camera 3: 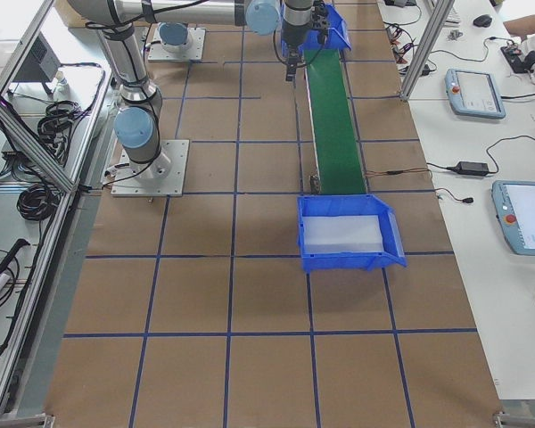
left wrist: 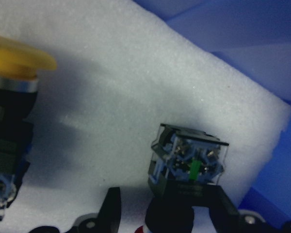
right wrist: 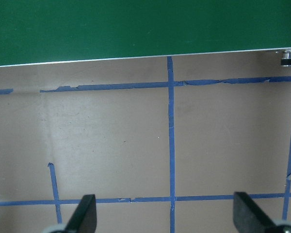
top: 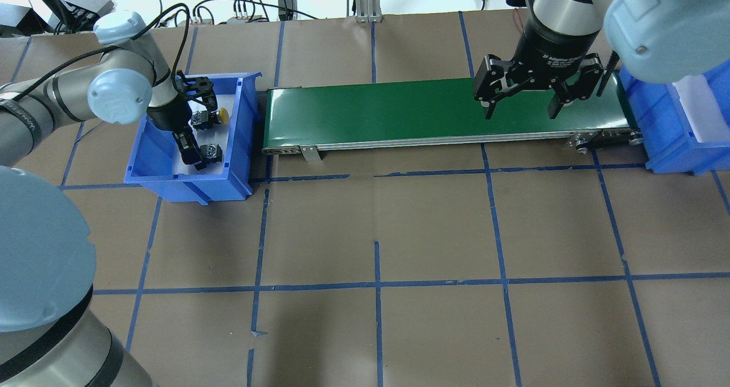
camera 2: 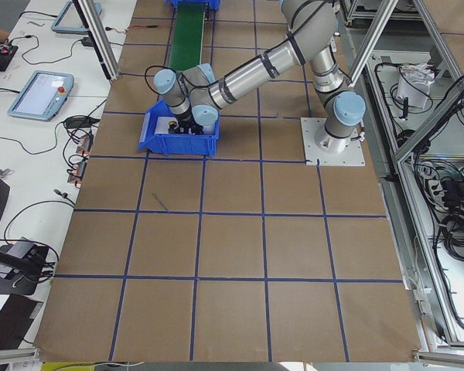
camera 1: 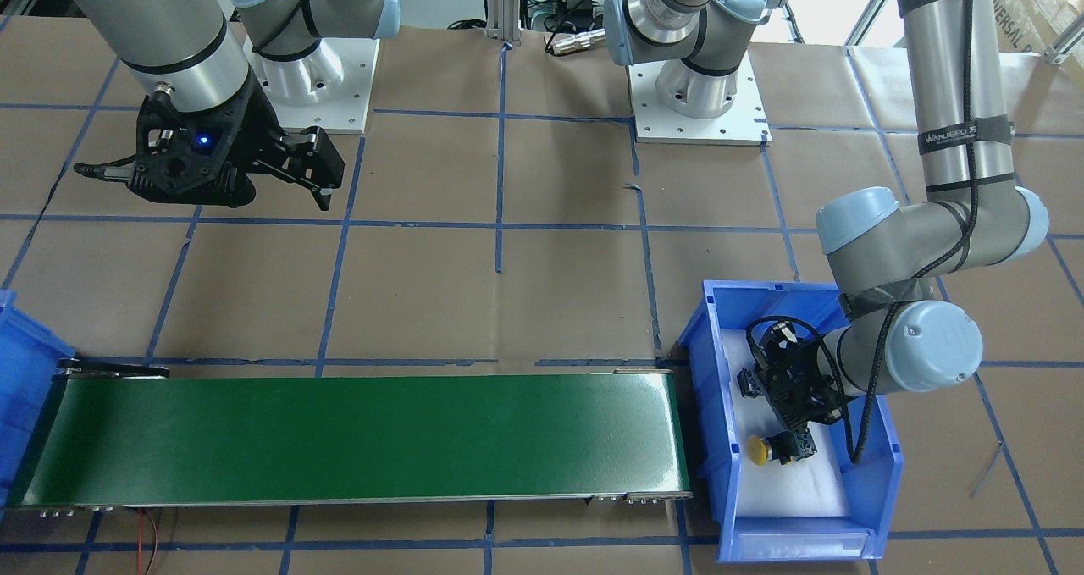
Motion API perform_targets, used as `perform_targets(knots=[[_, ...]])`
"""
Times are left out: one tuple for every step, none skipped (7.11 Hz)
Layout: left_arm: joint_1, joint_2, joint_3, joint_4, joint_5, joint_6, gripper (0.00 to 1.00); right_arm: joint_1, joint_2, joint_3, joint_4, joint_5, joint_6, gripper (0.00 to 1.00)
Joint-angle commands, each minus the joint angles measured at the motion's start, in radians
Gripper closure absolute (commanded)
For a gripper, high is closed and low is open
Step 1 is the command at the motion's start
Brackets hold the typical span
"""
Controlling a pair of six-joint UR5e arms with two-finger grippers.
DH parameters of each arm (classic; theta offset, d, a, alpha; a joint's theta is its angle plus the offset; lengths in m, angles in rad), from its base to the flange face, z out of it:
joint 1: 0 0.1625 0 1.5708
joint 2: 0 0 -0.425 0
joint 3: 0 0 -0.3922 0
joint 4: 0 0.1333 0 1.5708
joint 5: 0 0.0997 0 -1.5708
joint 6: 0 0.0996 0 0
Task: Transport two buttons from left to right
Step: 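Grasp the red-capped push button with the left gripper and lift it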
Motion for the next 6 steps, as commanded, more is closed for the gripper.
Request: perform_targets(knots=[[-0.005, 0.039, 0.016, 0.001, -0.004, -0.020, 0.95, -0.001, 0.002, 0.002, -0.003, -0.004, -0.007, 0.00], [-0.005, 0.081, 0.020, -0.008, -0.005, -0.038, 0.95, -0.004, -0.005, 0.002, 0.000, -0.011, -0.010, 0.00], [-0.006, 0.125, 0.020, -0.014, -0.005, -0.110, 0.95, -0.010, -0.019, 0.000, 0.004, -0.013, -0.013, 0.00], [-0.014, 0.191, 0.020, -0.017, -0.005, -0.209, 0.95, -0.001, -0.050, 0.002, 0.000, -0.008, -0.007, 0.00], [-0.043, 0.240, 0.019, -0.051, -0.007, -0.304, 0.95, -0.006, -0.058, 0.009, 0.013, -0.007, -0.018, 0.00], [-0.101, 0.265, 0.020, -0.048, -0.008, -0.481, 0.94, -0.010, -0.067, 0.011, 0.015, -0.005, -0.015, 0.00]])
